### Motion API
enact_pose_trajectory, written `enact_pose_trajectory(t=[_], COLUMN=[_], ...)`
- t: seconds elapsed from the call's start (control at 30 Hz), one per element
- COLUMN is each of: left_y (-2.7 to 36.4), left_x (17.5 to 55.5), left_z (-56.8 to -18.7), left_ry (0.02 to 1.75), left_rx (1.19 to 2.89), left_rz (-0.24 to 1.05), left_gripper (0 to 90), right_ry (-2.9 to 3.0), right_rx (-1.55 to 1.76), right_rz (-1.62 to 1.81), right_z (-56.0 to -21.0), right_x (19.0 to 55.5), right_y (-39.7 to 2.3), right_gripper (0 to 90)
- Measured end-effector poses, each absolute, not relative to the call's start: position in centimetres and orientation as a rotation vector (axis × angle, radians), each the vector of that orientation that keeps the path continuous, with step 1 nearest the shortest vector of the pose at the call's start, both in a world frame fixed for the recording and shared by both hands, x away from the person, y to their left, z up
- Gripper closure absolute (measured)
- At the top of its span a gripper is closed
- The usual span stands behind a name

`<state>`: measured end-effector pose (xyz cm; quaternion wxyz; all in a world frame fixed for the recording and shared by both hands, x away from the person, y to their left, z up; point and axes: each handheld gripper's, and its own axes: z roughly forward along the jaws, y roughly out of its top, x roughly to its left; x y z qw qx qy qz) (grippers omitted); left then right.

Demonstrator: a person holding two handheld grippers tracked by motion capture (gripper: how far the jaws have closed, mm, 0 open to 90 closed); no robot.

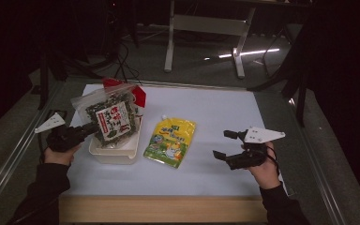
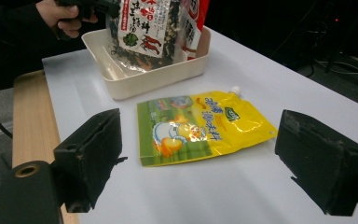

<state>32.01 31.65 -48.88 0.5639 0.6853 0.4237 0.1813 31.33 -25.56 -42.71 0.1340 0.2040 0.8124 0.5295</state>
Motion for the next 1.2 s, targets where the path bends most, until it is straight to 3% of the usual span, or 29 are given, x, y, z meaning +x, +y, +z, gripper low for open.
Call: enact_pose_trajectory(t=[0.3, 0.67, 0.9, 1.2], left_y=[30.8, 30.6, 29.6, 26.5], left_x=[31.0, 27.8, 25.2, 24.5], left_z=[-48.2, -46.6, -45.9, -45.8], left_ry=[1.027, 1.015, 0.984, 0.912], left_rx=[1.622, 1.642, 1.678, 1.721], left_rz=[0.504, 0.585, 0.597, 0.52], left_gripper=[59.8, 46.1, 44.9, 43.9], right_ry=[2.36, 2.358, 2.341, 2.369], right_rx=[0.586, 0.577, 0.595, 0.618], right_rz=[1.532, 1.548, 1.56, 1.534], right_z=[-42.5, -42.5, -42.4, -42.9], right_x=[31.4, 31.3, 31.4, 31.6], right_y=[-25.4, -25.4, -25.5, -25.2], right_gripper=[14.4, 15.1, 15.2, 16.2])
